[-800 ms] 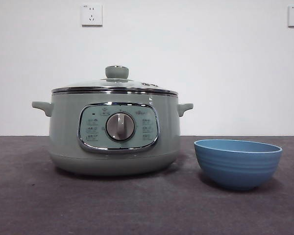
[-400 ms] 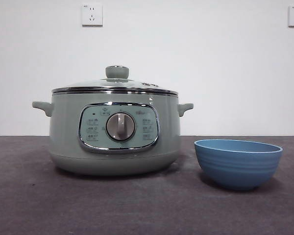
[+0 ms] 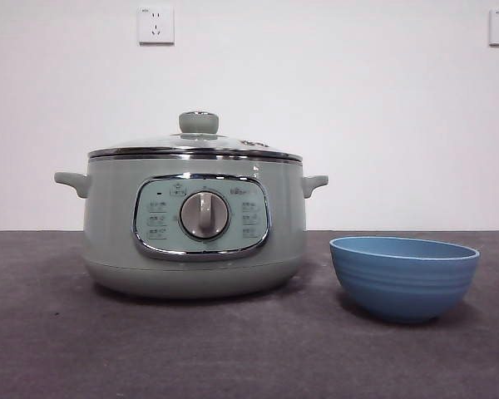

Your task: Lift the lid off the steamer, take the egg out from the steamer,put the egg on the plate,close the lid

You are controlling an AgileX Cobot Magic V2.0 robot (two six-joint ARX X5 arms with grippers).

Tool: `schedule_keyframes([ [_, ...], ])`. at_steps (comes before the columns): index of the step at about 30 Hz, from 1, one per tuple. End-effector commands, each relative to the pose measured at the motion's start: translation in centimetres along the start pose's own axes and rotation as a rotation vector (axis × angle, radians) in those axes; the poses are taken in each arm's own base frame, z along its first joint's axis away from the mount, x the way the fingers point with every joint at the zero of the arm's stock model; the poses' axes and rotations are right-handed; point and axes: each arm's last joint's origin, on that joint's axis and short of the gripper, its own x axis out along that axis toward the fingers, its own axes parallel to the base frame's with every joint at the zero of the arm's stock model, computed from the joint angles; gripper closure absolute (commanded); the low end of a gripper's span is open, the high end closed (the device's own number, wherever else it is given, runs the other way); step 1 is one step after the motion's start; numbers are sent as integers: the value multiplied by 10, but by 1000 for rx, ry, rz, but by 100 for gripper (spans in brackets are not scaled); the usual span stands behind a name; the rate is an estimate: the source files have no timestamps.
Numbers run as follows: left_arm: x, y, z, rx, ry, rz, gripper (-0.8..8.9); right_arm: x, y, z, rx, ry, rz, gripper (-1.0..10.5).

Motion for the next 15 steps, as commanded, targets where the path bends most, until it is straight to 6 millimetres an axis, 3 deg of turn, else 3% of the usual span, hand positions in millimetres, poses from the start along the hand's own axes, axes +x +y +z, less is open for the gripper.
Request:
schedule_keyframes([
  [1, 1, 0, -4, -8, 9, 3, 817, 0, 0, 0, -11, -7, -2, 945],
  [5, 1, 0, -4, -8, 9, 3, 817, -1, 0, 2, -60, -26, -11, 945],
  [10, 1, 0, -4, -8, 9, 3, 817, -21, -4, 4, -120, -305, -116, 946],
  [15, 1, 0, -4, -8, 9, 3, 817, -18, -14, -26, -116, -495, -224, 945],
])
